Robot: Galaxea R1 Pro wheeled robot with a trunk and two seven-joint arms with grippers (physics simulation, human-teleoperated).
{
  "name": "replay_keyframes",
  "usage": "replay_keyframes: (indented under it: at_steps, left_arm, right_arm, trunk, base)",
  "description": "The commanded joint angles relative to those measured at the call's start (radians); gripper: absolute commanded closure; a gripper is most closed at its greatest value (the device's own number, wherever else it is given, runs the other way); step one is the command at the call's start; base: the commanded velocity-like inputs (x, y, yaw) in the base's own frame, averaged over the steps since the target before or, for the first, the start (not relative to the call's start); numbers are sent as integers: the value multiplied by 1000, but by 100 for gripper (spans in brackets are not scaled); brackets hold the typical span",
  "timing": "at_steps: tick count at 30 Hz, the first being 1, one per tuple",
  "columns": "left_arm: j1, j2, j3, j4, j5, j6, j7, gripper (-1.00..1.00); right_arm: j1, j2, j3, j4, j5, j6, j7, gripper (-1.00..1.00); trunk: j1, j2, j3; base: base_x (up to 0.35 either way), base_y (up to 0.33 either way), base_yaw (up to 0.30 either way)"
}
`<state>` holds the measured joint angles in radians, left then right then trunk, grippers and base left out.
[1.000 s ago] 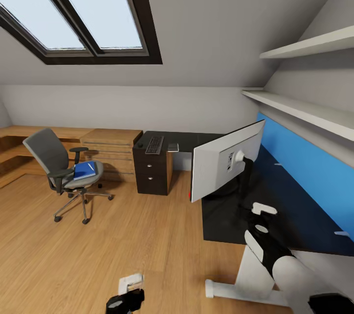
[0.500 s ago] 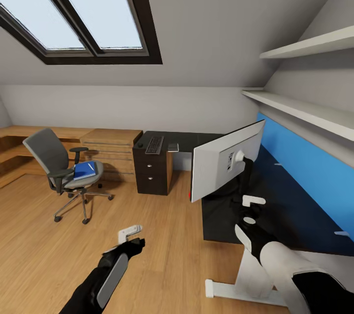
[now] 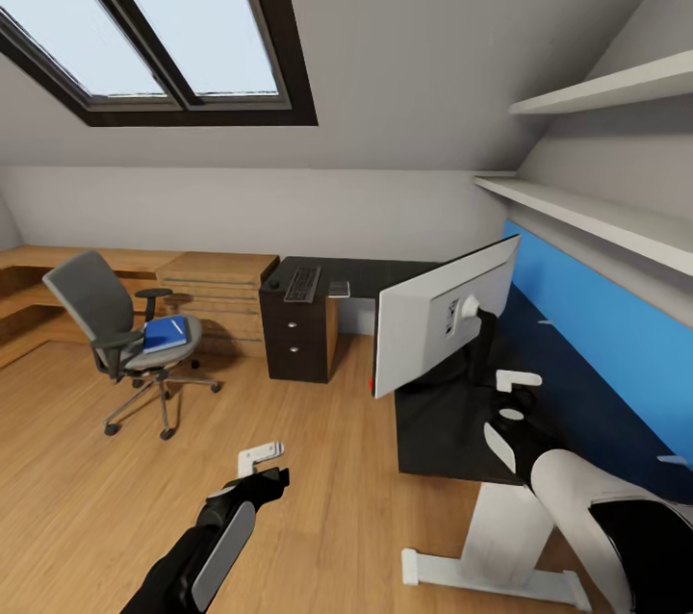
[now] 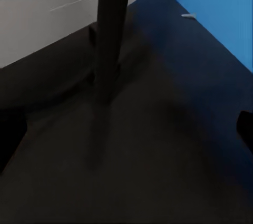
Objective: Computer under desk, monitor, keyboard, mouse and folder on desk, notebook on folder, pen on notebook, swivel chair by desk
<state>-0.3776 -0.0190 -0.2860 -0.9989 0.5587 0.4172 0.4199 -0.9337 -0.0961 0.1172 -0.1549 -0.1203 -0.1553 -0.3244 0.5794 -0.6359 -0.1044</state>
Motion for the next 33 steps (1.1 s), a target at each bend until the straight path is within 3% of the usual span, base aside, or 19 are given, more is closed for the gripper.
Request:
replay_keyframes:
  at_steps: [1,5,6,10,13,17,19,33]
  left_arm:
    - [1,1,-2,-5,10,2,9,-100]
    - [6,1,-3,-11,10,2,8,-100]
    - [8,1,-8,-12,9,3,9,-100]
    - [8,1,-16,-12,9,3,9,-100]
    - [8,1,-19,-10,10,3,9,-100]
    - [8,1,-64,-8,12,3,11,-100]
    - [8,1,-87,-8,12,2,12,-100]
    - [9,2,-97,-7,12,2,13,-100]
  right_arm:
    - [-1,1,7,3,-11,-10,-2,-100]
    - [-1,12,6,5,-13,-24,-1,-100]
    - [-1,28,5,8,-13,-30,-1,-100]
    - [1,30,4,9,-11,-31,-1,-100]
    - [1,27,3,10,-10,-34,-1,-100]
    - [1,22,4,15,-10,-45,-1,-100]
    - [1,1,4,25,-15,-46,0,-100]
    - [1,-14,1,31,-18,-38,1,-100]
  trunk:
    - [1,-2,-2]
    - [1,-2,-2]
    - [1,-2,-2]
    - [1,-2,-2]
    - [1,-2,-2]
    - [1,-2,-2]
    - [1,-2,-2]
    - [1,-2,-2]
  base:
    - [222,0,0]
    - [271,0,0]
    - [132,0,0]
    - [171,-41,0]
    - [244,-93,0]
    - [73,-29,0]
    - [26,-7,0]
    - [175,-1,0]
